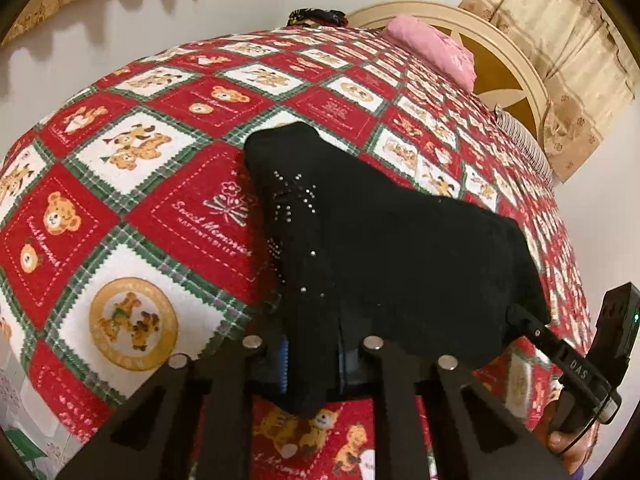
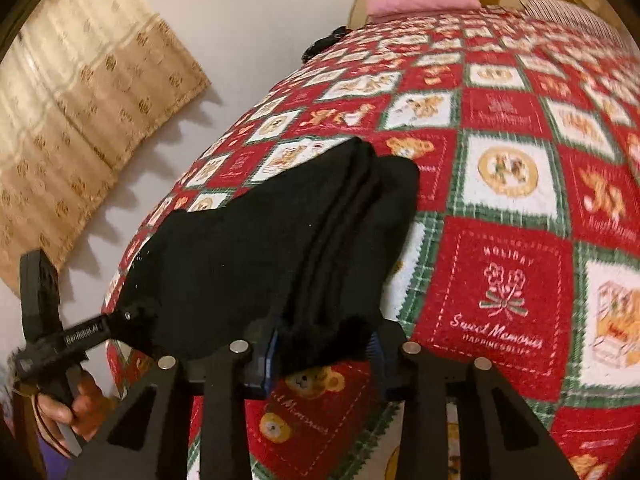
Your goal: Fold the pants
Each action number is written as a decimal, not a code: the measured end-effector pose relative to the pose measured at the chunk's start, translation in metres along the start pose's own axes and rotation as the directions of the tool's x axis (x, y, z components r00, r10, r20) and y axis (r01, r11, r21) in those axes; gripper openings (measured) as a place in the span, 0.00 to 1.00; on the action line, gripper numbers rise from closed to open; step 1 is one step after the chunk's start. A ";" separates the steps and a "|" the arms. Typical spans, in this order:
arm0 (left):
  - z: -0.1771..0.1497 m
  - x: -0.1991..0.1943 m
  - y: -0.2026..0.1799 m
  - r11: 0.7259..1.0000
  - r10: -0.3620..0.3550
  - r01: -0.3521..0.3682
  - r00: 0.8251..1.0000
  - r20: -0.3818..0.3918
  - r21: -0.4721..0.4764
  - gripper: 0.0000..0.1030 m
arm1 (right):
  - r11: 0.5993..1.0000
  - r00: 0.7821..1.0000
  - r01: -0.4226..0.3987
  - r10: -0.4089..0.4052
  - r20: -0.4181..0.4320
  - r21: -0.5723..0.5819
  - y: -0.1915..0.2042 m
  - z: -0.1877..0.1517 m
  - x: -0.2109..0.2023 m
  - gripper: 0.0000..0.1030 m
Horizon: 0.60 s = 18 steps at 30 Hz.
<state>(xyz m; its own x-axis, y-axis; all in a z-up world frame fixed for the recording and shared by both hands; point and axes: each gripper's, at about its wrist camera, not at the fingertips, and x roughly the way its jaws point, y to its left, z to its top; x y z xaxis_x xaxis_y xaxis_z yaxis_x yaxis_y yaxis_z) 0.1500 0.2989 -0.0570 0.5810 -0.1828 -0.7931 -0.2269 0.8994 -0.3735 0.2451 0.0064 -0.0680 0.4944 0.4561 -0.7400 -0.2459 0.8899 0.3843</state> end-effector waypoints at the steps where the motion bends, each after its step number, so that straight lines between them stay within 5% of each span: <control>1: 0.000 -0.004 -0.001 1.000 0.003 -0.003 1.000 0.000 0.004 0.16 | 1.000 1.000 -0.003 0.003 -0.003 -0.007 0.002 0.001 -0.003 0.36; 8: -0.014 -0.014 0.004 0.994 0.069 -0.067 0.997 -0.030 0.089 0.16 | 0.999 0.996 -0.004 0.000 -0.093 -0.050 -0.020 -0.013 -0.007 0.37; 14: -0.020 -0.029 0.010 0.971 0.177 -0.181 0.983 0.039 0.159 0.32 | 0.999 0.996 -0.032 0.032 -0.079 0.000 -0.032 -0.019 -0.021 0.48; 18: -0.008 -0.052 0.002 0.933 0.288 -0.315 0.943 0.168 0.173 0.63 | 0.995 0.994 0.093 -0.091 0.058 -0.038 -0.022 -0.009 -0.059 0.48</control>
<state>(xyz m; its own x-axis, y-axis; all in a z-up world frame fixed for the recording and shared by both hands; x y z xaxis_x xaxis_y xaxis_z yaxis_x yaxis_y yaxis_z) 0.1128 0.3075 -0.0204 0.6138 0.1529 -0.7745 -0.2598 0.9655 -0.0152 0.2138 -0.0403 -0.0373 0.5620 0.3722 -0.7386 -0.2302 0.9281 0.2926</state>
